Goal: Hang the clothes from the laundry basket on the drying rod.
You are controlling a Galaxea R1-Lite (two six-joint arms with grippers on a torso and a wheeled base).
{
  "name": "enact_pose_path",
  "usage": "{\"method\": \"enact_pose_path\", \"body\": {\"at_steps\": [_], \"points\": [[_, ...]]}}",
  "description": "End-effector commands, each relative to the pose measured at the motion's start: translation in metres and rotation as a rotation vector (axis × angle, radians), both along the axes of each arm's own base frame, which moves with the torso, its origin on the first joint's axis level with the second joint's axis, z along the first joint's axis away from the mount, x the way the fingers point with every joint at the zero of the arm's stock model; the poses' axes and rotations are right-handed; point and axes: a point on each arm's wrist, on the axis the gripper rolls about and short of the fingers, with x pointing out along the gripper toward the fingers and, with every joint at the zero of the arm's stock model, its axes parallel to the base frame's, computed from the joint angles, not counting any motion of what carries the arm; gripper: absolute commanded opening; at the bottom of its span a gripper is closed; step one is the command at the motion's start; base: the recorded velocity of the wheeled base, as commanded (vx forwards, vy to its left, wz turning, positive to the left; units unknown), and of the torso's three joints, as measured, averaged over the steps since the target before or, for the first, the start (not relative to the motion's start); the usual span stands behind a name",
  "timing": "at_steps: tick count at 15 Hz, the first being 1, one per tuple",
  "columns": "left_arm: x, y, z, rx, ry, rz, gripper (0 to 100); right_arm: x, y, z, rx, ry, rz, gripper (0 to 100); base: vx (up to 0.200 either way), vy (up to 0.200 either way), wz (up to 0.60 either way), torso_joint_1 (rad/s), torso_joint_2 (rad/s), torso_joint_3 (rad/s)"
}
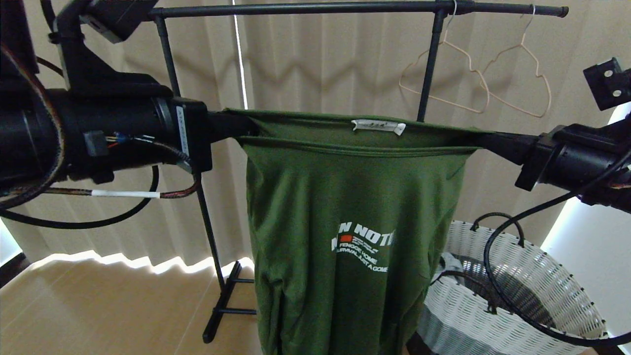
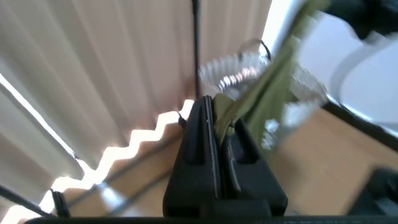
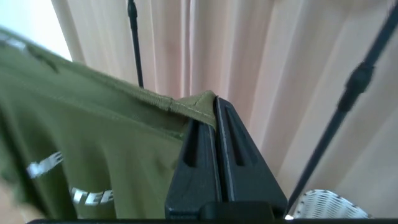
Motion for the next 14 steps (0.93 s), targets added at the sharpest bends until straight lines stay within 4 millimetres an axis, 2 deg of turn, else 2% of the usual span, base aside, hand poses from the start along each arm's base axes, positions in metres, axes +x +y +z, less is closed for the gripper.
{"method": "enact_pose_path", "body": {"at_steps": [1, 3, 5, 8, 12, 14], "points": [[0.016, -0.006, -0.006, 0.007, 0.012, 0.017, 0, -0.019, -0.007, 0.008, 0.005, -0.028, -0.014, 0, 0.0, 0.0, 0.0, 0.0, 0.0, 0.0], [0.033, -0.012, 0.006, -0.011, -0.023, 0.042, 0, -0.037, -0.009, 0.005, 0.001, -0.006, -0.006, 0, 0.0, 0.0, 0.0, 0.0, 0.0, 0.0], [0.046, -0.019, 0.009, -0.021, -0.031, 0.049, 0, -0.049, -0.007, -0.007, -0.005, 0.025, 0.02, 0, 0.0, 0.0, 0.0, 0.0, 0.0, 0.0], [0.054, -0.024, 0.01, -0.058, -0.008, 0.053, 0, -0.066, 0.001, -0.016, -0.009, 0.038, 0.079, 0, 0.0, 0.0, 0.0, 0.0, 0.0, 0.0], [0.046, -0.02, 0.019, -0.069, -0.028, 0.052, 0, -0.064, 0.006, -0.011, -0.01, 0.02, 0.101, 0, 0.0, 0.0, 0.0, 0.0, 0.0, 0.0], [0.036, -0.014, 0.025, -0.065, -0.029, 0.052, 0, -0.051, 0.007, 0.003, -0.022, -0.026, 0.086, 0, 0.0, 0.0, 0.0, 0.0, 0.0, 0.0]]}}
